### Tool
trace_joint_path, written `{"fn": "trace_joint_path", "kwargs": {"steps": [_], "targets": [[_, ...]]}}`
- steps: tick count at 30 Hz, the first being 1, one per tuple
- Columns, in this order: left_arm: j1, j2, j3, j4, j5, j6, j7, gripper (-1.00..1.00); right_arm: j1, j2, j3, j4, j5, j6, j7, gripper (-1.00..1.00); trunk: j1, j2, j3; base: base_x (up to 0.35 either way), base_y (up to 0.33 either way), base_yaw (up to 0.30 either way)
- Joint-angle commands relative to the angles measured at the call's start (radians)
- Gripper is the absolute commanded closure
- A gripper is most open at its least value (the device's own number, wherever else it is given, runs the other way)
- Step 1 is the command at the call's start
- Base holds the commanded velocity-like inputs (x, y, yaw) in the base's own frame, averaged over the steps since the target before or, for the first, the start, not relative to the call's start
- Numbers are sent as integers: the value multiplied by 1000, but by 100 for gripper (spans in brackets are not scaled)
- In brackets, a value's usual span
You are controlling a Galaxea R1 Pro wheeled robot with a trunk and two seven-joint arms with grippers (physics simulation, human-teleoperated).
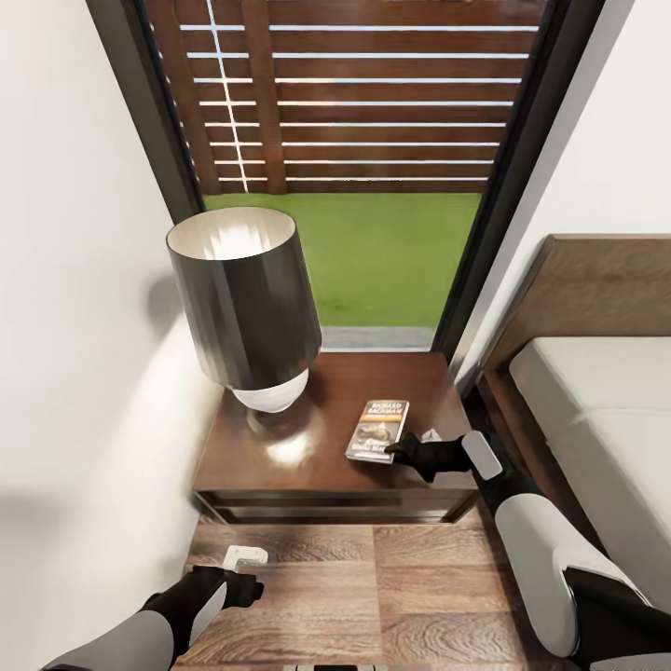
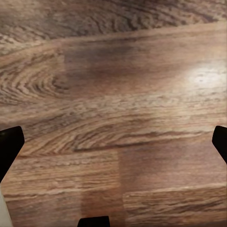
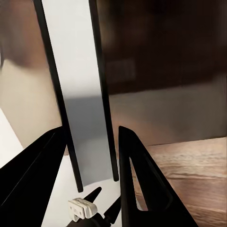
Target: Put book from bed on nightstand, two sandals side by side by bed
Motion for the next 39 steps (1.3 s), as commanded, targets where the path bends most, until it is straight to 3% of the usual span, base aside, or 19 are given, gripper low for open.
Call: {"fn": "trace_joint_path", "kwargs": {"steps": [1, 15, 24, 39], "targets": [[0, 0, -8, -2, 8, 5, 0, -100, -2, 0, -5, 0, 9, 5, 8, 100, 0, 0, -1, 0, 0, 0], [0, 1, -8, -2, 8, 5, -1, -100, -20, 0, -6, 1, 9, 5, 7, 100, 0, 0, -1, 0, 0, 0], [0, 0, -8, -2, 8, 5, -1, -100, -31, 0, -6, 2, 9, 5, 6, 100, 34, -63, -29, 0, 0, 0], [0, 0, -9, -2, 8, 5, -1, -100, -70, 0, -11, 79, 8, 3, -42, 100, 34, -63, -29, 0, 0, 0]]}}
